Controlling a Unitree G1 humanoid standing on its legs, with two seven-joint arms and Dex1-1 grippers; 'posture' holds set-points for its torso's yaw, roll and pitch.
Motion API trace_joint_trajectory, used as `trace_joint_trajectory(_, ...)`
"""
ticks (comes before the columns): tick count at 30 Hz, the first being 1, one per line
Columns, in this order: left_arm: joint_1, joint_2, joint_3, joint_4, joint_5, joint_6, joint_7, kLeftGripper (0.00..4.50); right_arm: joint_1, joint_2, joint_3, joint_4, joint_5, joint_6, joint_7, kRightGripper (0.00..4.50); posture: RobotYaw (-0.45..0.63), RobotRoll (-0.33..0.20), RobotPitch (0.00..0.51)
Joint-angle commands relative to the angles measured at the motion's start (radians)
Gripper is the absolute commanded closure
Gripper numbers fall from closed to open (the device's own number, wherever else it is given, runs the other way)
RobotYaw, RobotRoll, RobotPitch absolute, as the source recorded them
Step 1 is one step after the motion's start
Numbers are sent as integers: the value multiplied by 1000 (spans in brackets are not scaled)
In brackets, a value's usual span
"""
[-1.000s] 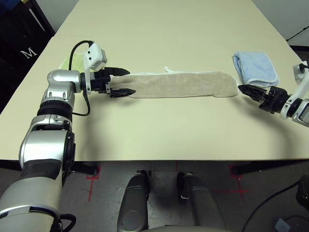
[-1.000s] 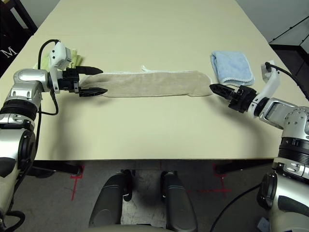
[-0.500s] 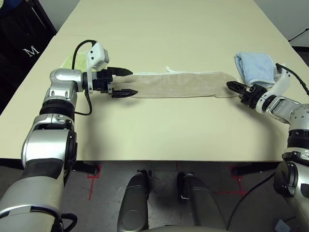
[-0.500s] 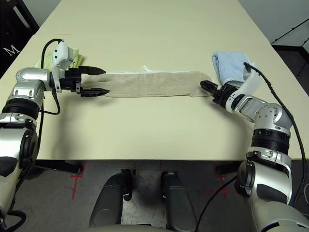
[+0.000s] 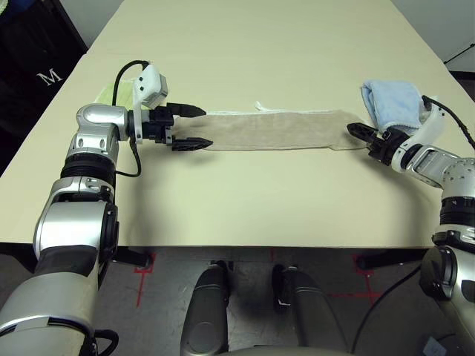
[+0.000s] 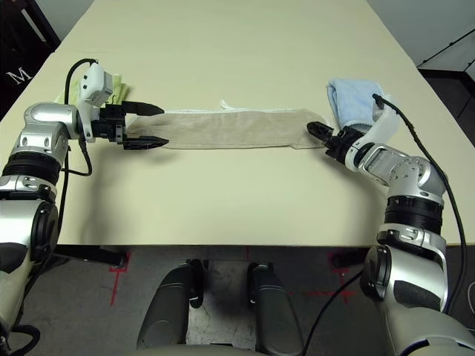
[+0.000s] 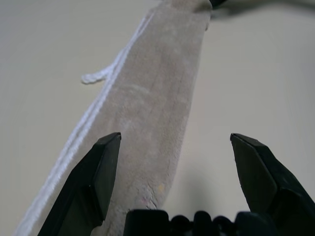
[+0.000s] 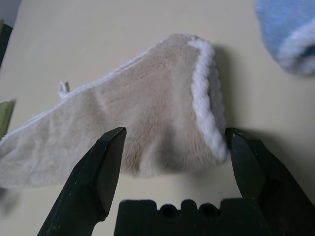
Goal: Fold the towel and set it aside.
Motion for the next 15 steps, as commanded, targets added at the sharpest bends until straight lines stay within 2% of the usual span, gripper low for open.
trace_joint_trajectory(1,17,12,-2,-26,-7,14,-21,0,59,-11,-82,-132,58,97,-65,45,28,0,220)
trace_joint_trajectory(7,6,5,-3,-32,-8,29,-22,0,62,40,-128,-229,111,211,-158,45,26,0,227)
trace_joint_trajectory(15,9,8,-3,-48,-10,46,-30,0,21,97,-108,-164,106,208,-192,45,41,0,236)
